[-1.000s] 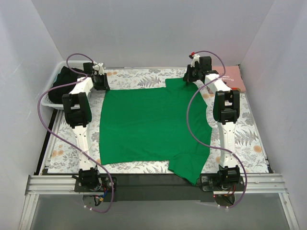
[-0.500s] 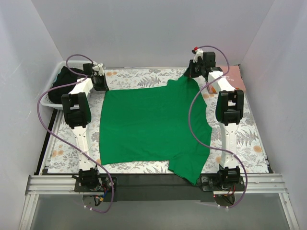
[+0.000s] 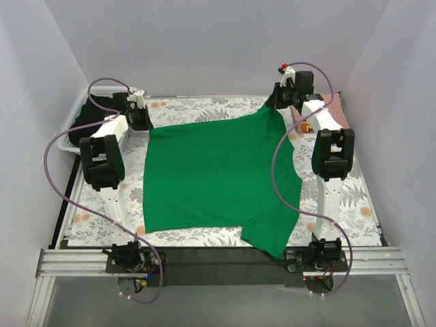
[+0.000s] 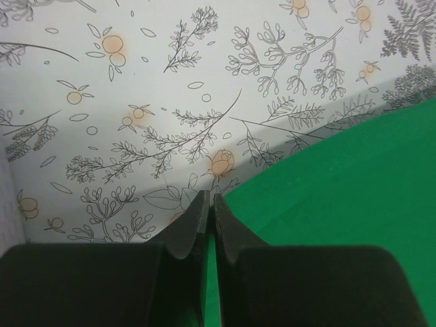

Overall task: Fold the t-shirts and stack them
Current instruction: Fold the tshirt

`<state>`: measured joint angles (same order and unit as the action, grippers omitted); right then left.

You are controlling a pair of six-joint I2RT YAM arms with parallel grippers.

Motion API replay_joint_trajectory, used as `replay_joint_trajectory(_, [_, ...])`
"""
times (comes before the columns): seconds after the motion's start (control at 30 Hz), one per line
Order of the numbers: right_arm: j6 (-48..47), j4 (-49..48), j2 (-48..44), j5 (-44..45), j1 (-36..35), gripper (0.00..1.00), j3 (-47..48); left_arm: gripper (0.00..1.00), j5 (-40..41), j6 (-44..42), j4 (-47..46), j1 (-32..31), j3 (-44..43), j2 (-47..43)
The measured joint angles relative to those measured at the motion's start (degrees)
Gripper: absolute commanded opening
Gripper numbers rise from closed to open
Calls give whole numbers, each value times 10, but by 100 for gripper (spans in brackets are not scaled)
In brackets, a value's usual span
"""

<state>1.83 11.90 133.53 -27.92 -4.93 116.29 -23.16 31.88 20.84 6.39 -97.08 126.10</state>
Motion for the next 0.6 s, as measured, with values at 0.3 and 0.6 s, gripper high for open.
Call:
replay_joint_trajectory(0.3, [-4, 6, 0, -19, 0, 1, -10, 0, -19, -23, -30, 3, 44, -47])
replay_joint_trajectory(0.6, [-14, 14, -19, -35, 1, 1, -49, 0, -35, -40, -60, 9, 118, -96])
